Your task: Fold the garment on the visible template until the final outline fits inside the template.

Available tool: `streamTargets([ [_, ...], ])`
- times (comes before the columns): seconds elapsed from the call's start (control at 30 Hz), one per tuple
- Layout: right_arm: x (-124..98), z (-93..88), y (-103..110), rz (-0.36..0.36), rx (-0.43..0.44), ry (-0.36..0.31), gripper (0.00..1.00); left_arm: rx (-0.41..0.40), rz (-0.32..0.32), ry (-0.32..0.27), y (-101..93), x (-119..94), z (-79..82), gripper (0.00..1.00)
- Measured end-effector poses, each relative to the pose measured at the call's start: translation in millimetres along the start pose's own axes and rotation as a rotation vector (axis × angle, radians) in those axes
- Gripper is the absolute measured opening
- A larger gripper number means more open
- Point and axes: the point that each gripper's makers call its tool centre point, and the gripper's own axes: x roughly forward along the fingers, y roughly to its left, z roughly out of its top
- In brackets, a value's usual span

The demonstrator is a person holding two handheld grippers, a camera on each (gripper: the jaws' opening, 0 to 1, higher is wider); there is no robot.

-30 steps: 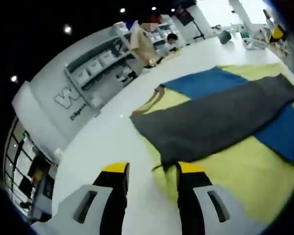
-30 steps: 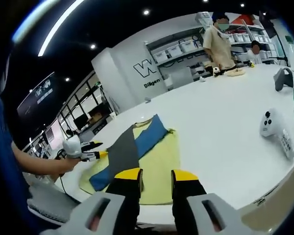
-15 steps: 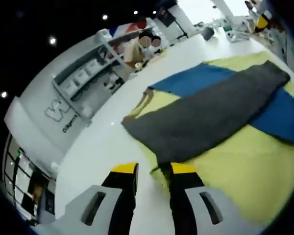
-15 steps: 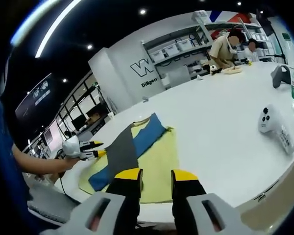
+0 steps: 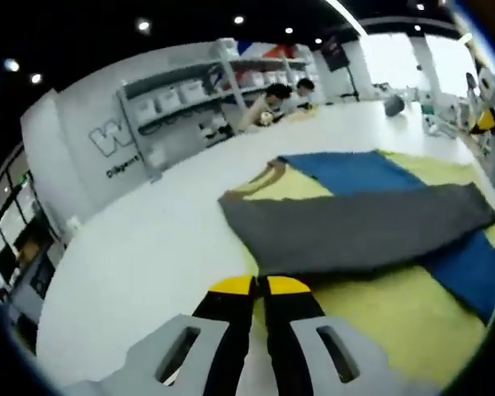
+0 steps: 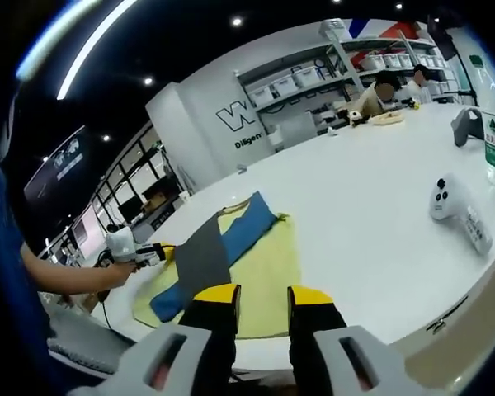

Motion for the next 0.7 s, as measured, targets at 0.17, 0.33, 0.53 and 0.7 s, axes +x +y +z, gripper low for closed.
streamTargets([
  [0.17, 0, -0.9, 1, 0.003, 0.001, 0.001, 0.19, -0.167, 0.032, 0.006, 9.3, -1, -7.1, 0.07],
  [0.33, -1, -0.6, 1, 0.001, 0.001, -0.006, 0.19, -0.197, 0.062, 0.029, 16.9, -2, -16.3, 0.07],
  [0.53, -3, -1.3, -1, -0.009, 0.009, -0.016, 0.2, -0.164, 0.072, 0.068, 19.6, -3, -26.0, 0.08],
  [0.7, -3, -2.4, -2, -0.008, 0.009, -0.023, 0.2, -0.12, 0.082, 0.086, 22.2, -18, -29.3, 0.09],
])
